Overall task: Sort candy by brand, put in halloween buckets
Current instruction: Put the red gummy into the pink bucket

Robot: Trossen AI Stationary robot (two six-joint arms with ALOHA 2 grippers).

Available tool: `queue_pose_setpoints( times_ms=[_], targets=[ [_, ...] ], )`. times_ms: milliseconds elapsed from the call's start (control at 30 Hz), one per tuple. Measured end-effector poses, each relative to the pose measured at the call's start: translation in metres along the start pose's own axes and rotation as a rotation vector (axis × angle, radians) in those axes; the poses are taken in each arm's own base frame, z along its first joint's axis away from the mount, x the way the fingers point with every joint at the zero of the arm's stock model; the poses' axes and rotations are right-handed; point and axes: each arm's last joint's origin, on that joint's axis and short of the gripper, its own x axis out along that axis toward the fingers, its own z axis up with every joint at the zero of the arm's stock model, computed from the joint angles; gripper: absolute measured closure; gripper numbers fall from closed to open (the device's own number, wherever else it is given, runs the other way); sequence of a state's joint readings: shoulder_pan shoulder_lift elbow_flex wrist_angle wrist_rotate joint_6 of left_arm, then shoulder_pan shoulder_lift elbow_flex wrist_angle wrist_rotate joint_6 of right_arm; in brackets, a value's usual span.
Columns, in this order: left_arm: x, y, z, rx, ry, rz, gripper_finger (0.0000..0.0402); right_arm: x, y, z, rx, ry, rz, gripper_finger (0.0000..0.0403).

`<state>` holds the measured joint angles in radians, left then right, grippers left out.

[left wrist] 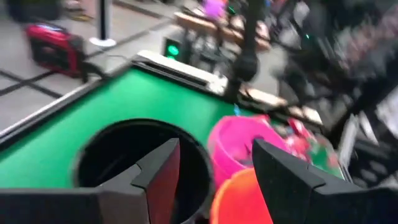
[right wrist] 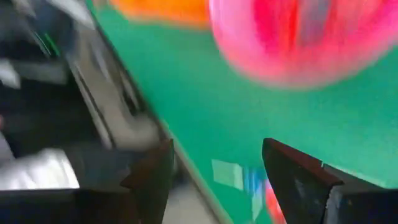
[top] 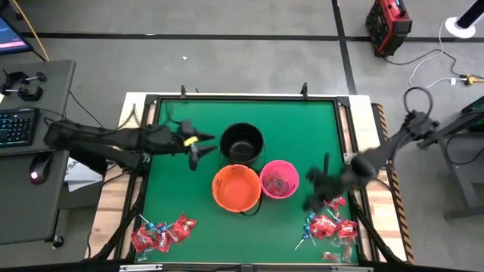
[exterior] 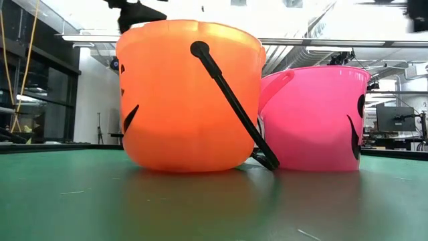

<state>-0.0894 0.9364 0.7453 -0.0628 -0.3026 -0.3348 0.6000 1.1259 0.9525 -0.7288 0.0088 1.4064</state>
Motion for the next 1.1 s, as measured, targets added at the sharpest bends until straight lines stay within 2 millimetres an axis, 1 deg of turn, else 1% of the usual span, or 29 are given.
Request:
queue_pose_setpoints(
  times_ms=[67,167,267,367,433,567,700,800,933,1100],
  targets=[
    [-0.012,0.004,-0.001,-0.038,-0.046,0.028,0.0209,0.018,0.003,-0.025,0.021,0.143,-0.044,0.0164],
    [-0.026,0.009,-0.004,-0.074,-0.086,0.05,0.0209,0.044,0.014,-0.058,0.058,0.336,-0.076,0.0164],
    [-0.034,0.011,-0.004,-0.083,-0.115,0.061,0.0209,0.068,0.017,-0.084,0.174,0.493,-0.214,0.0164],
    [-0.036,0.011,-0.002,-0.085,-0.132,0.066,0.0209,0.088,0.014,-0.104,0.318,0.545,-0.346,0.0164],
    [-0.036,0.011,-0.001,-0.07,-0.137,0.067,0.0209,0.102,0.014,-0.112,0.362,0.54,-0.361,0.0164],
    [-0.035,0.011,-0.002,-0.053,-0.13,0.071,0.0209,0.127,0.016,-0.118,0.383,0.545,-0.338,0.0165],
    [-0.035,0.011,-0.002,-0.046,-0.129,0.072,0.0209,0.143,0.006,-0.118,0.404,0.526,-0.422,0.0176],
    [-0.035,0.011,-0.002,-0.045,-0.129,0.072,0.0209,0.148,0.0,-0.117,0.415,0.516,-0.477,0.0193],
    [-0.035,0.011,-0.002,-0.044,-0.128,0.071,0.0209,0.149,-0.004,-0.117,0.414,0.51,-0.523,0.0214],
    [-0.035,0.011,-0.003,-0.04,-0.124,0.072,0.0209,0.153,-0.007,-0.119,0.397,0.517,-0.545,0.0226]
  ],
)
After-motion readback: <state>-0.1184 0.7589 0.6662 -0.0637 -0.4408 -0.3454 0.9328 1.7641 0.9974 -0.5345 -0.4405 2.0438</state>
